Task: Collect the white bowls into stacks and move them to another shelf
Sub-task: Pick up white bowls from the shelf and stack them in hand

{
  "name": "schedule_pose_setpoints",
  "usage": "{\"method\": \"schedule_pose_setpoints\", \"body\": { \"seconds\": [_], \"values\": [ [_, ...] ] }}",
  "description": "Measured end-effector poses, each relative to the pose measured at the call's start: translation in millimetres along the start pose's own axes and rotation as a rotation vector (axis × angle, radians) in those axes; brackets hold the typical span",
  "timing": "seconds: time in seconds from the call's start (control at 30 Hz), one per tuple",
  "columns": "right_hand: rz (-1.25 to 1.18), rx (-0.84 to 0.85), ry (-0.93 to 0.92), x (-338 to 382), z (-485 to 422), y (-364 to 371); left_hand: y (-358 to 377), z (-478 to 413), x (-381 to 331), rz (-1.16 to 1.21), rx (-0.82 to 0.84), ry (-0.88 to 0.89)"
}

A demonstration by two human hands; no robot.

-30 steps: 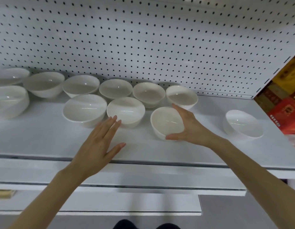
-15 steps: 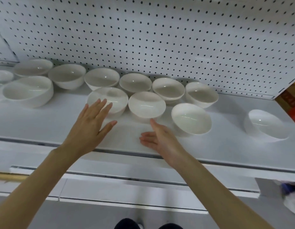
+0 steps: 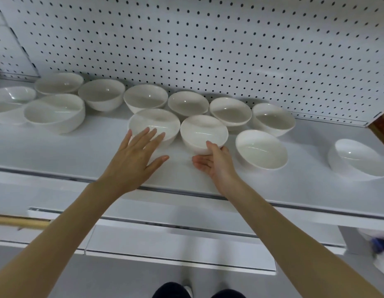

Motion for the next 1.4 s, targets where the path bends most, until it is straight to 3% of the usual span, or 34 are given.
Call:
{"method": "schedule_pose_setpoints", "body": {
  "seconds": [0.2,0.37,0.47,0.77,1.03,1.4],
  "values": [
    [-0.006,0.123,-0.022,11.9,24.9,-7.0,-29.1,-10.4,-18.9,0.448,-0.205,-0.263],
    [0.012,0.256,-0.099,47.7,55.7,-23.1,-38.5,-33.3,-68.6,0.887,-0.151,-0.316],
    [0.048,0.257,-0.163,65.0,62.2,-44.5,-30.4,-46.1,-93.1,1.036,-0.124,-0.307],
    [0.357,0.154,-0.267,104.8,33.4,-122.0,22.3,-69.2,-170.8,1.059,-0.145,-0.331],
    [0.843,-0.087,-0.639,108.3,-4.1,-156.2,45.8,-67.9,-188.4,0.871,-0.190,-0.367],
    [0.704,0.039,-0.644,92.8,-24.2,-160.7,71.5,-64.5,-181.6,0.788,-0.135,-0.372]
  ]
}}
Point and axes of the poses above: each hand's wrist, its own z-axis away from the middle knuckle, its own y-axis out of the palm, x = y × z, the point moved 6 cm from there along -z, towards the middle knuckle, and after that the axes turned 14 degrees about -x, right-handed, at the moved point
